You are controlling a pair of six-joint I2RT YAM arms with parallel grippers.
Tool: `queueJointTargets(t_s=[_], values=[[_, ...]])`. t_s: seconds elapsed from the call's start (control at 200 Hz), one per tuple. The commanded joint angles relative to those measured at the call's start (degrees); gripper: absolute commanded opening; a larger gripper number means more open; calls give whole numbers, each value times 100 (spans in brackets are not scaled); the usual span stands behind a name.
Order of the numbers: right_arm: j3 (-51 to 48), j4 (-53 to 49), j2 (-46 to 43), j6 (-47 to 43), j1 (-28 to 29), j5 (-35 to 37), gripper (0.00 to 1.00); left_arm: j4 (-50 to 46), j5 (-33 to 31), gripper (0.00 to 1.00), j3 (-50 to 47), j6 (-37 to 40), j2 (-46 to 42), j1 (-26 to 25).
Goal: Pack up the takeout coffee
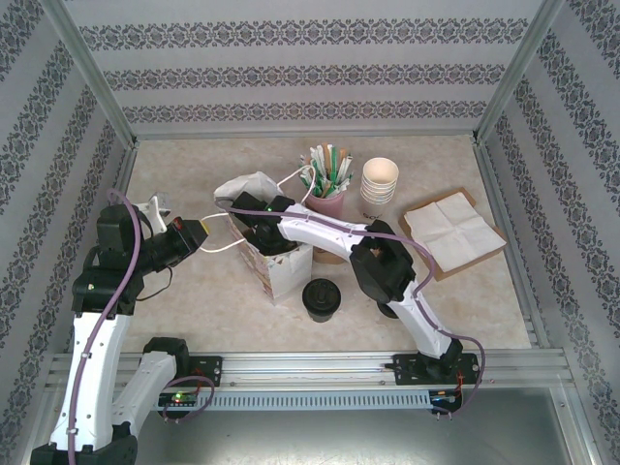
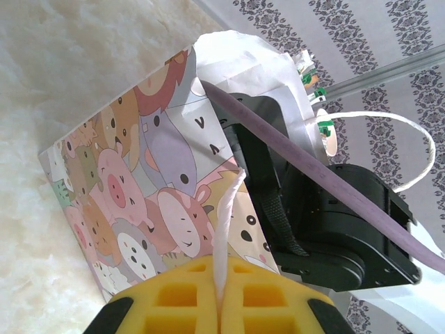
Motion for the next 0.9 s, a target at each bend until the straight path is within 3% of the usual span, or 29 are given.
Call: queueJointTargets(t_s=[0.0, 0.415, 0.899], values=[[-111, 50, 141, 147, -19, -199, 34, 35, -46, 5, -35, -37, -58, 27], [-151, 149, 188, 223, -21, -306, 33, 28, -70, 5, -62, -39, -59, 25], [87, -14, -567, 111, 66, 71, 36, 20, -124, 5, -53, -57, -38, 25]])
